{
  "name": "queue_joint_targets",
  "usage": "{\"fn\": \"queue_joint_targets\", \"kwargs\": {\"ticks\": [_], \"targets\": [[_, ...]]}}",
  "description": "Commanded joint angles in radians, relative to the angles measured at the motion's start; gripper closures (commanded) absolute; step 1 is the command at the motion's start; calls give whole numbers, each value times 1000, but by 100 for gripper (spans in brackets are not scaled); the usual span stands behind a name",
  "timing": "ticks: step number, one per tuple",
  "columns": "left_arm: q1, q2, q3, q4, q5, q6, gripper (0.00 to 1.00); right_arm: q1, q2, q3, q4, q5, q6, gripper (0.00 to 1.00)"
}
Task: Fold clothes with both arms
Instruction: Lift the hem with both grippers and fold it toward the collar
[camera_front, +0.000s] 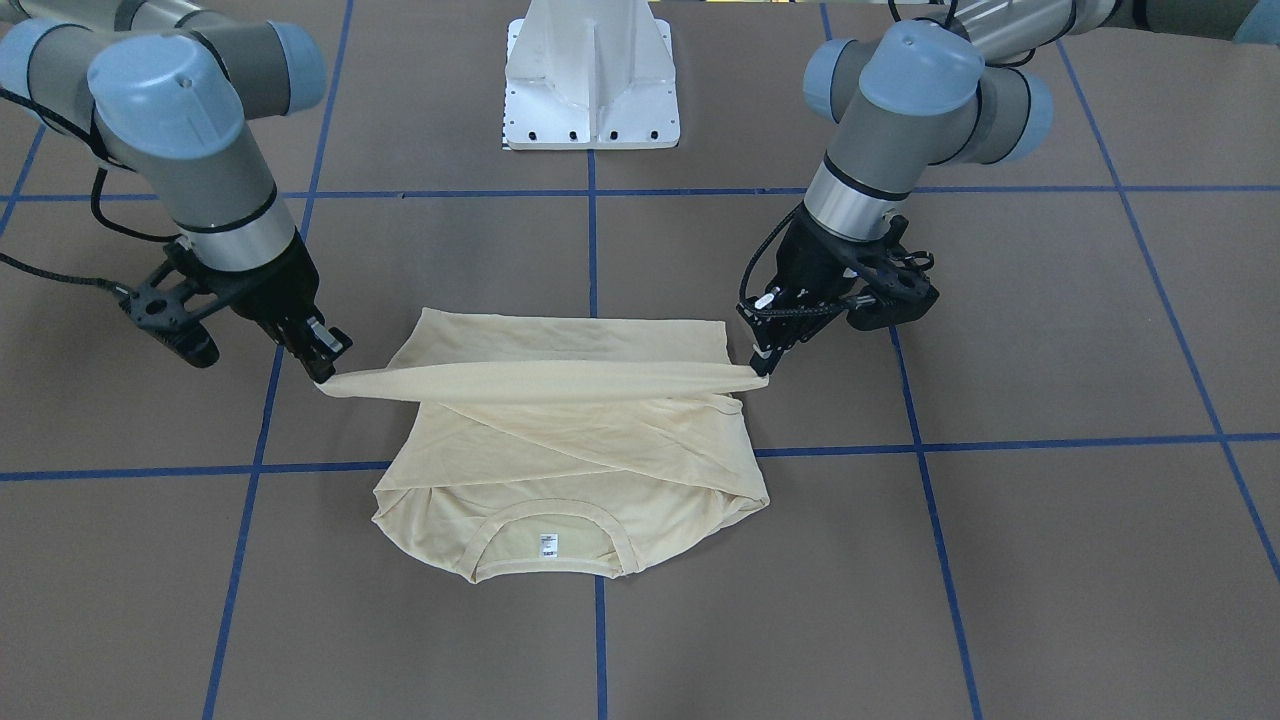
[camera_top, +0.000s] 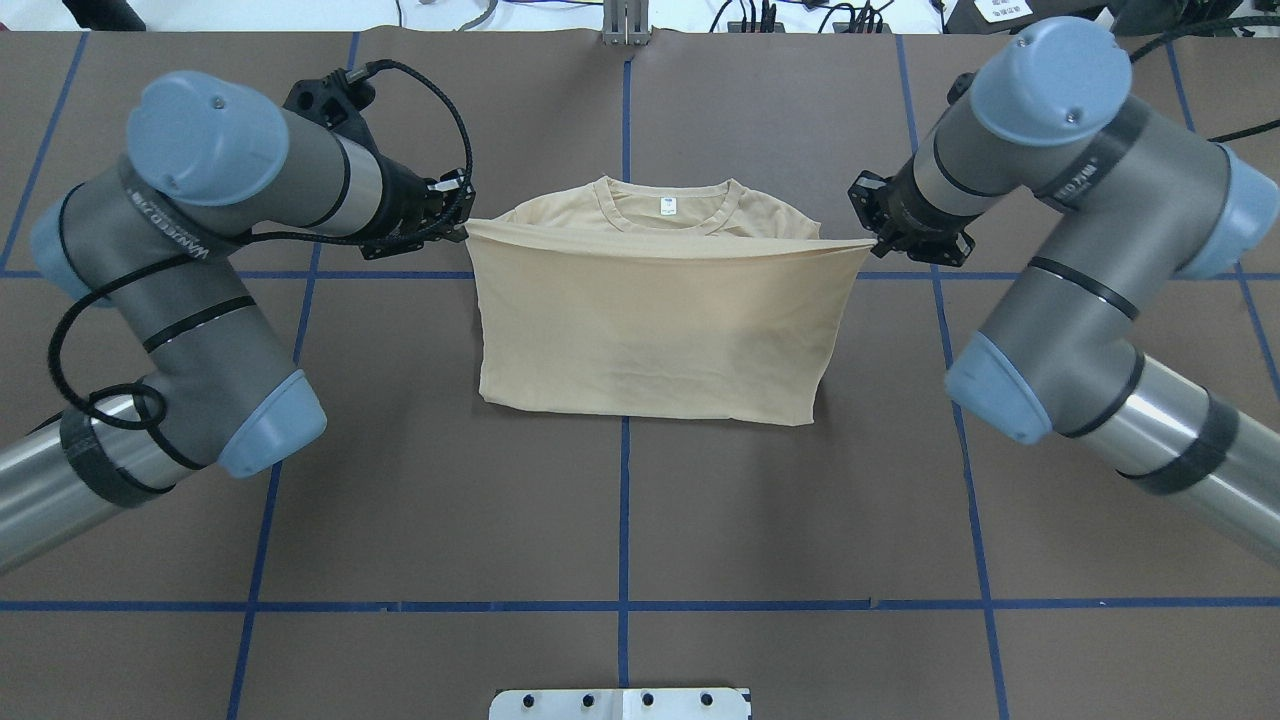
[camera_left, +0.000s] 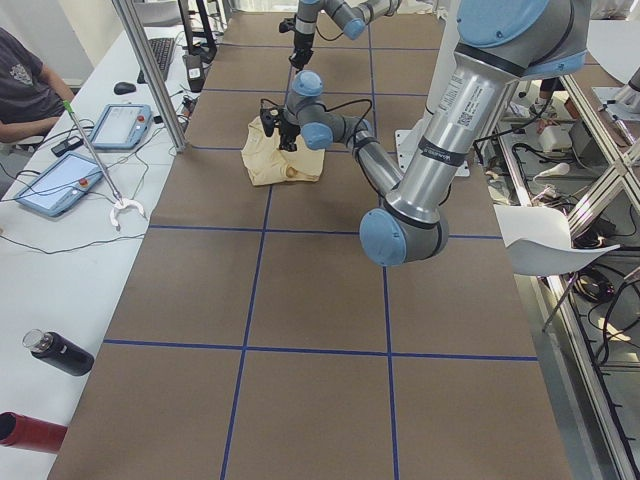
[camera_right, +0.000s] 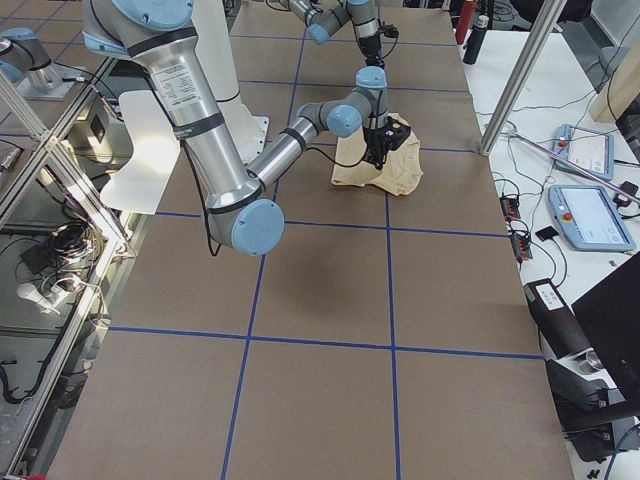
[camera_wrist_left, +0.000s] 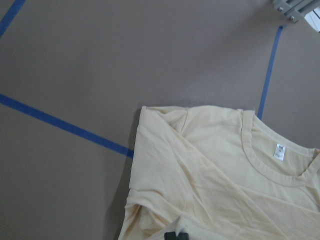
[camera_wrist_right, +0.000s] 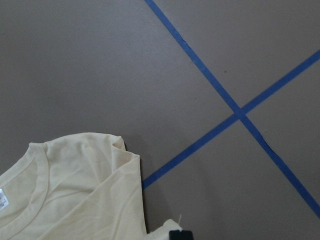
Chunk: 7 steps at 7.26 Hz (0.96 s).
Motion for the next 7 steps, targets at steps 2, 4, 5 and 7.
{"fn": "queue_joint_targets", "kwargs": {"ticks": [2, 4, 5, 7], "targets": [[-21, -84, 329, -273, 57, 1, 100, 7, 170, -379, 171, -19, -12, 100], [-19, -182, 515, -336, 92, 1, 100, 1, 192, -490, 248, -57, -12, 100], [-19, -184, 561, -390, 99, 1, 100, 1, 213, -519, 249, -57, -12, 100], [-18, -182, 576, -395, 121, 1, 100, -4, 235, -541, 251, -57, -10, 94]]}}
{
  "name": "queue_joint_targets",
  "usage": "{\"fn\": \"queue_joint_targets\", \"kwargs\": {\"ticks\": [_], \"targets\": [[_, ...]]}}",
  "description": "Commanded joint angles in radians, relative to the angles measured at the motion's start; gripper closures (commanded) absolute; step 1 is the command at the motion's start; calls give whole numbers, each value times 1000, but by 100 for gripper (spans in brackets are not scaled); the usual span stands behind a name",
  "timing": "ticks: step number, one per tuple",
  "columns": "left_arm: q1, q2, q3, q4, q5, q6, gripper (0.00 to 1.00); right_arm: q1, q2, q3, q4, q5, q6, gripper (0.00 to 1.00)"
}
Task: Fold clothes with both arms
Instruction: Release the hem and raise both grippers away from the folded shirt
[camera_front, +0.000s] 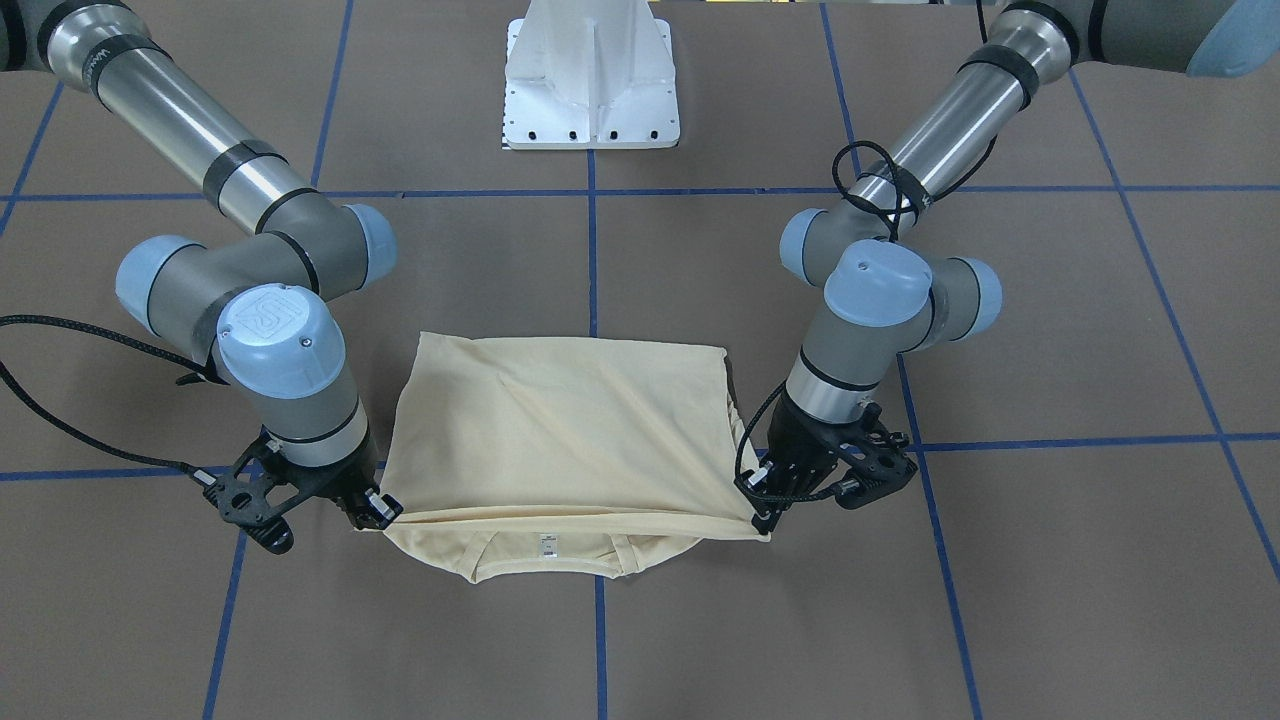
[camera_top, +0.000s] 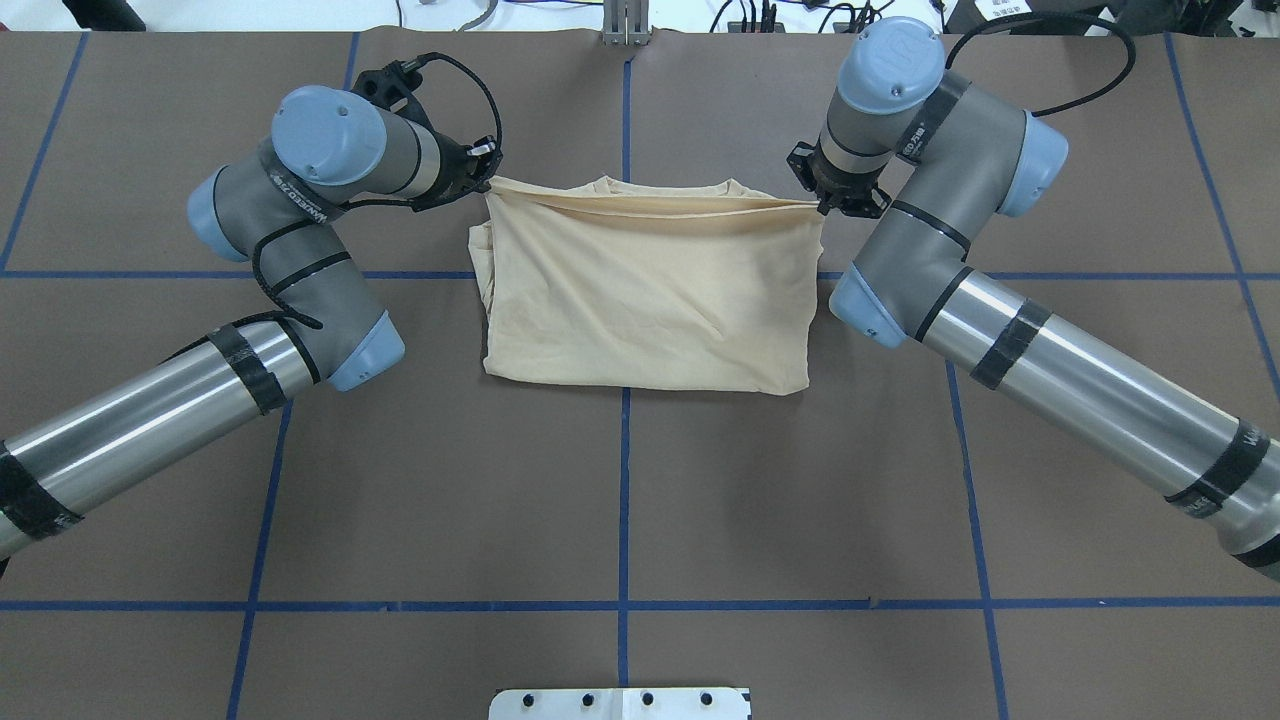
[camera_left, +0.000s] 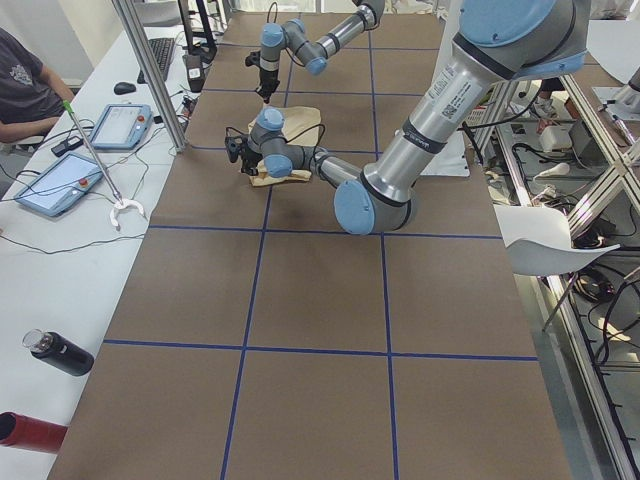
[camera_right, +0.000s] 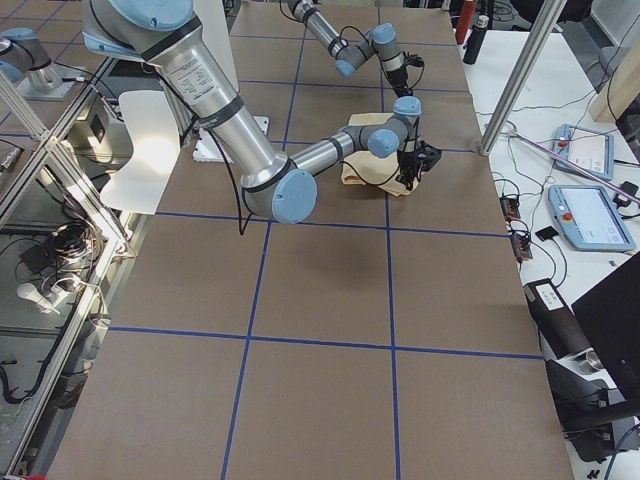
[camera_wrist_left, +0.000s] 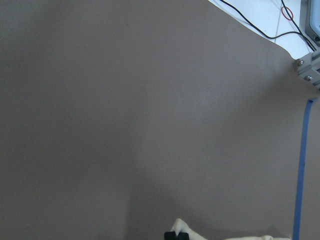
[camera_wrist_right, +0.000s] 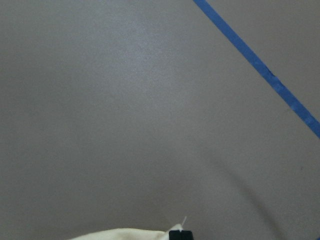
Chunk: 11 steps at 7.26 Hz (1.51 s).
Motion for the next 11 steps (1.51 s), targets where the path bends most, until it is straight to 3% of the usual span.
{"fn": "queue_joint_targets", "kwargs": {"ticks": [1, 2, 3, 4, 5, 6, 8, 9, 11], "targets": [[1, -1, 16, -11, 8, 2, 91, -3, 13, -23, 4, -3, 2, 88], [1, 1, 15, -11, 8, 3, 73, -3, 15, -25, 9, -6, 2, 68], [0, 4, 15, -20, 8, 8, 63, -1, 29, -25, 8, -15, 2, 43], [-2, 5, 12, -26, 8, 38, 48, 0, 33, -23, 9, -27, 2, 27], [-9, 5, -4, -31, 3, 52, 47, 3, 35, -8, 15, -26, 16, 26], [-16, 17, -48, -22, -1, 52, 47, 11, -9, 99, 9, -21, 20, 24], [-20, 91, -175, -12, -12, 52, 48, -33, -239, 426, 11, -21, 150, 15], [-34, 96, -182, -15, -47, 52, 48, -66, -300, 513, 14, -24, 263, 14], [-36, 120, -183, -20, -49, 54, 48, -177, -341, 575, 14, -90, 483, 14]]}}
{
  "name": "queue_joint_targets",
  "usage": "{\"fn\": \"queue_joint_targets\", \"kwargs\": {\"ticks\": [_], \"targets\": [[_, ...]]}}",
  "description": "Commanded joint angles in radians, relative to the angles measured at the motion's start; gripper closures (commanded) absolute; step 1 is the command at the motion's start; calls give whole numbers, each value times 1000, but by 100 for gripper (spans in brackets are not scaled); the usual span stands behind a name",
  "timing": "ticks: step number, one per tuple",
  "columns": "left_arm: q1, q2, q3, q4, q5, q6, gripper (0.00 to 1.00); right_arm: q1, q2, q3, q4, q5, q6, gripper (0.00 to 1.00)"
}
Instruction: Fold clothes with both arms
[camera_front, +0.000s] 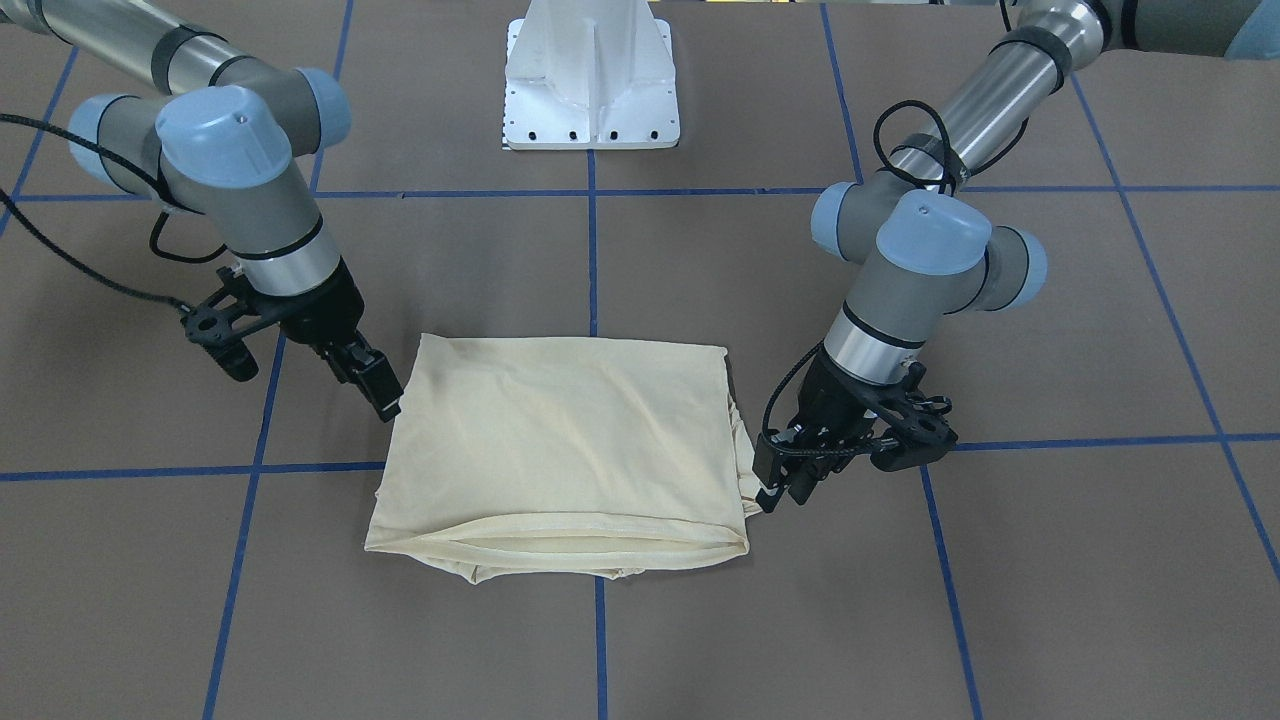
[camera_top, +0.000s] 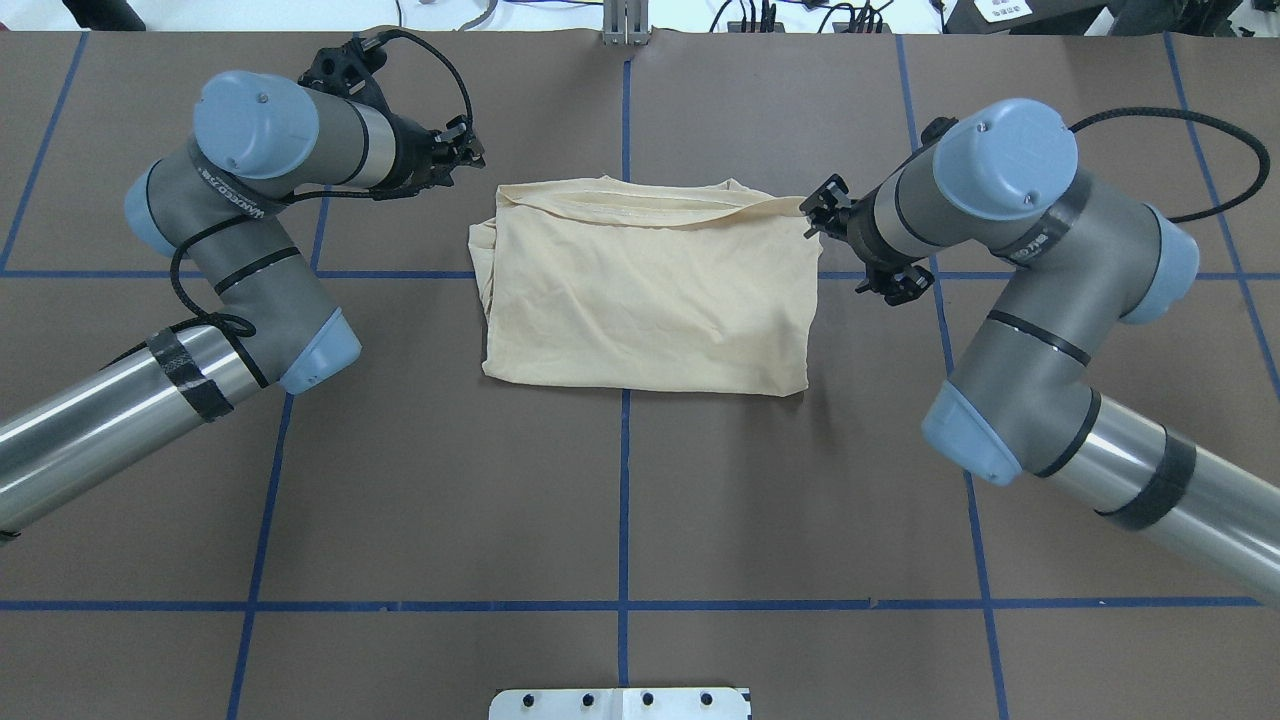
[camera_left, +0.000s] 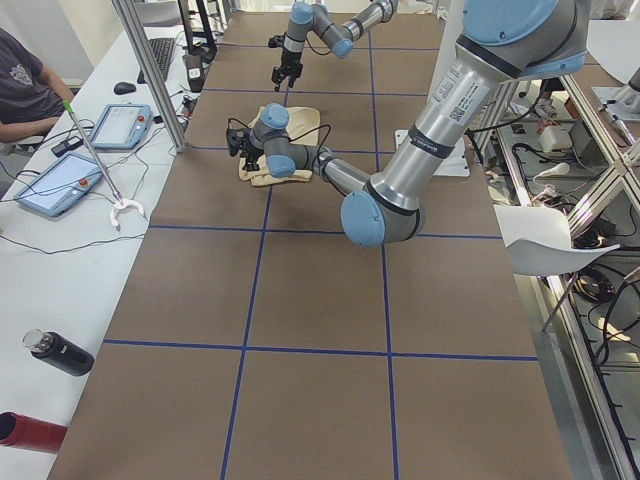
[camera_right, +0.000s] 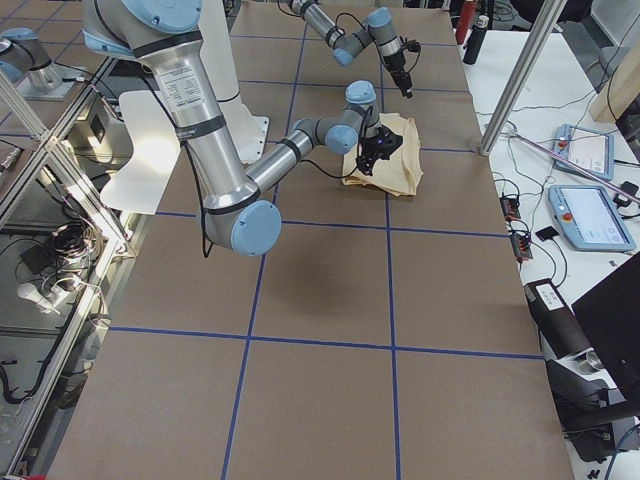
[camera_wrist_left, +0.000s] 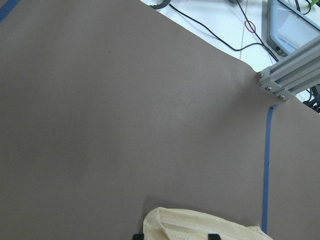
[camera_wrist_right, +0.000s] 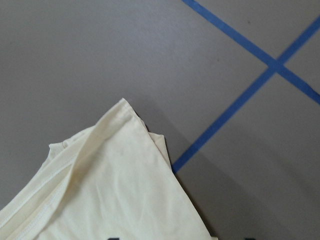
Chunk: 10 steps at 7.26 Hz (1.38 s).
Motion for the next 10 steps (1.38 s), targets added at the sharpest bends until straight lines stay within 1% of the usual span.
{"fn": "queue_joint_targets", "kwargs": {"ticks": [1, 2, 4, 6, 7, 8, 9, 10], "targets": [[-2, 23, -11, -4, 0, 1, 48, -131, -41, 36, 1, -130, 151, 14], [0, 23, -11, -4, 3, 1, 48, -165, -45, 27, 0, -155, 150, 14], [0, 23, -15, -2, 6, -1, 48, -186, -52, 24, 0, -166, 147, 16], [0, 33, -15, -2, 6, 1, 48, -208, -50, 8, 0, -186, 145, 29], [0, 34, -17, -2, 6, 1, 48, -212, -50, 2, 0, -188, 147, 43], [0, 37, -17, -2, 6, 1, 48, -213, -44, 2, 0, -186, 153, 95], [-2, 37, -23, -2, 8, -1, 48, -216, -45, 2, 0, -186, 151, 100], [-2, 37, -24, -1, 8, -1, 48, -216, -51, 8, 1, -182, 136, 100]]}}
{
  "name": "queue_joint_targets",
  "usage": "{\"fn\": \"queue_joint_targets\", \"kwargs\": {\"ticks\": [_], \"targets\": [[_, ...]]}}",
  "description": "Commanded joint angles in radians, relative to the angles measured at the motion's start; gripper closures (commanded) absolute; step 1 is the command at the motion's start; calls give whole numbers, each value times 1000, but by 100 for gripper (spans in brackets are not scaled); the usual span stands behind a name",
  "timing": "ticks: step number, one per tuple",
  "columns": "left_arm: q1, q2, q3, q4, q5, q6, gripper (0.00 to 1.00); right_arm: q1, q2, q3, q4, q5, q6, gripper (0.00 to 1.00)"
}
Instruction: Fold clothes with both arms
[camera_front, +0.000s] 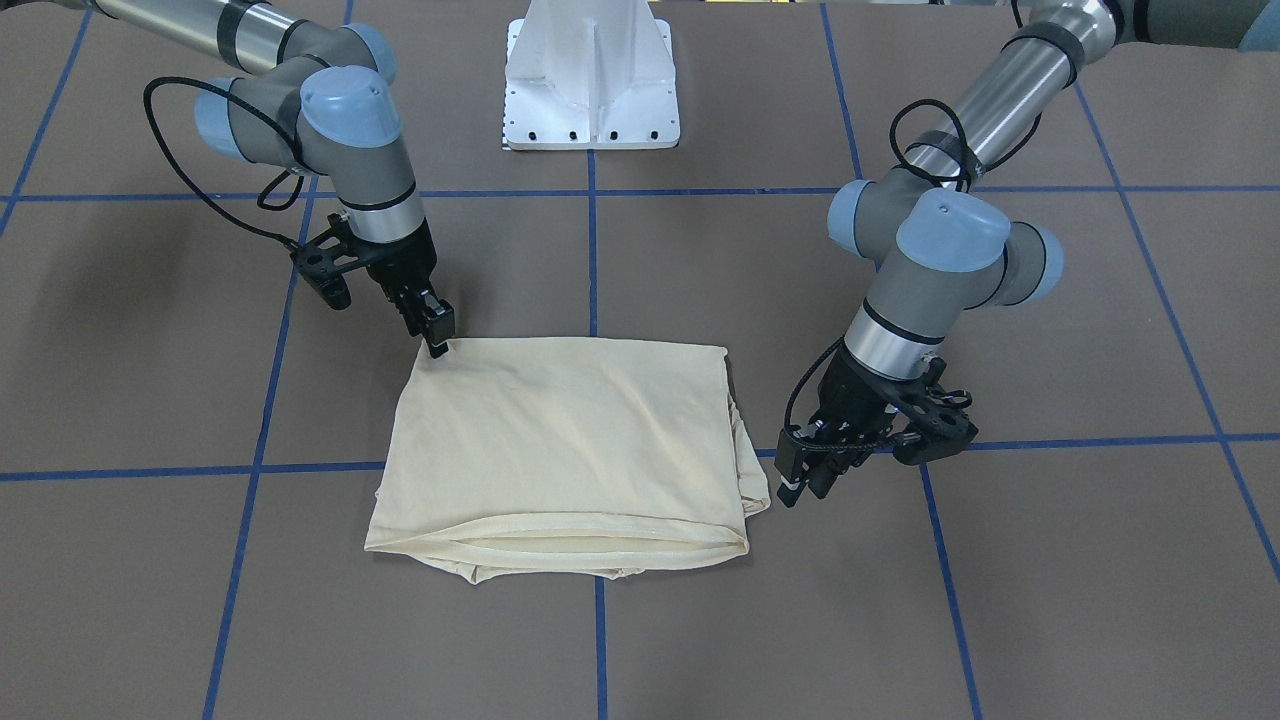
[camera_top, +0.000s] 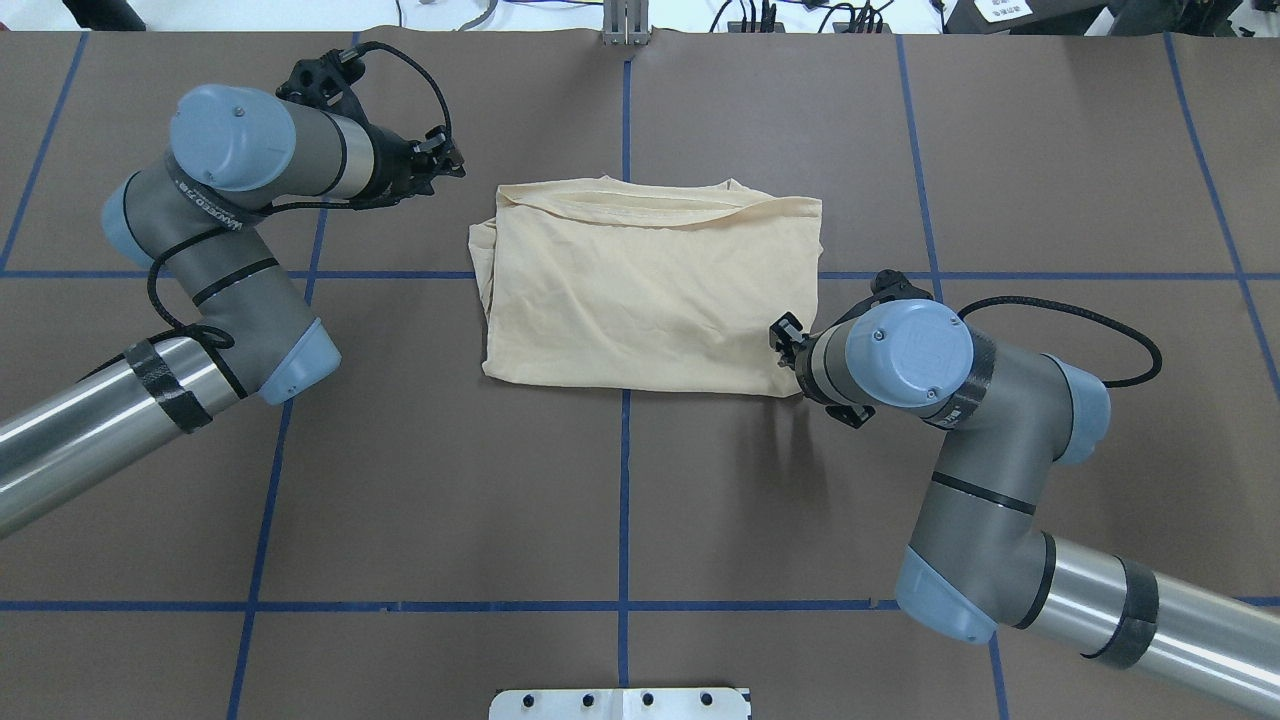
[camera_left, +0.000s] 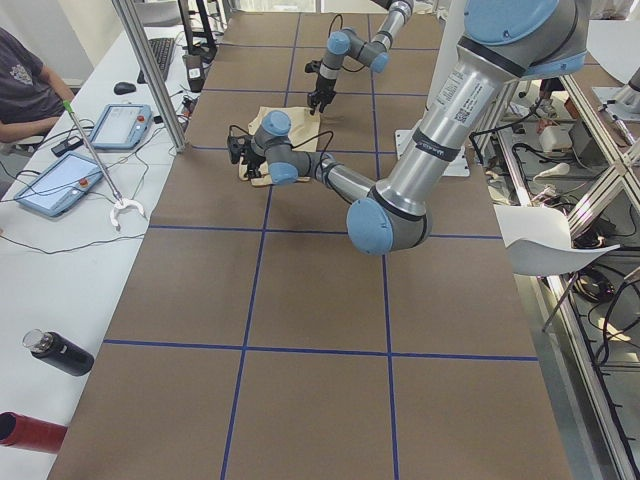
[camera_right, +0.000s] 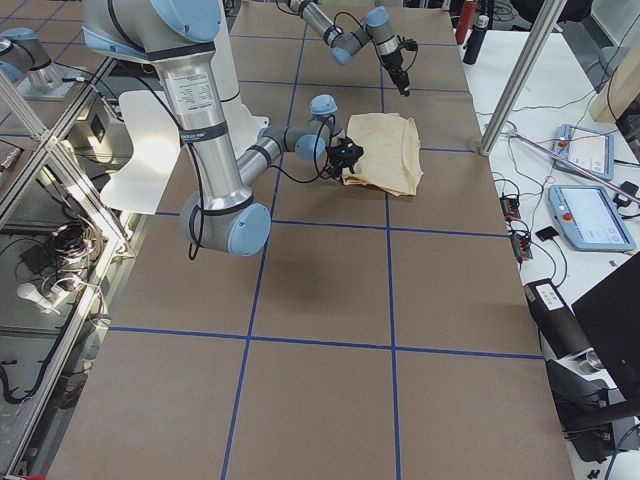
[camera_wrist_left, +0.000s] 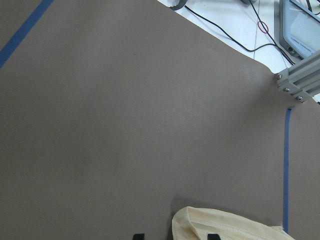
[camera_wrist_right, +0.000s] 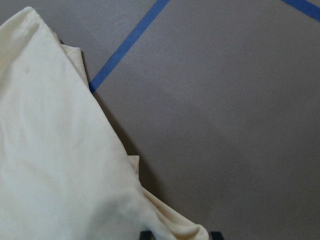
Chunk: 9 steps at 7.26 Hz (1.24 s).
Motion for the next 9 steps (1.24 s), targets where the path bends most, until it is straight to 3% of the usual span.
{"fn": "queue_joint_targets", "kwargs": {"ticks": [1, 2, 3, 5, 7, 8, 9], "targets": [[1, 2, -12, 1, -1, -1, 48, 2, -16, 44, 0, 13, -7, 100], [-1, 2, -25, 3, -4, -1, 48, -10, -67, 93, 0, 16, -2, 100], [-1, 2, -31, 3, -6, -1, 48, -68, -133, 189, -2, 26, -2, 100], [-1, 1, -51, 4, -13, -4, 48, -203, -178, 276, -13, 59, 4, 100], [4, 65, -164, 4, -114, -14, 48, -301, -278, 412, -11, 196, 4, 100], [10, 94, -219, 4, -139, -16, 47, -349, -282, 421, -11, 279, 11, 95], [27, 97, -241, 6, -142, -46, 43, -416, -283, 422, -11, 277, 25, 52]]}}
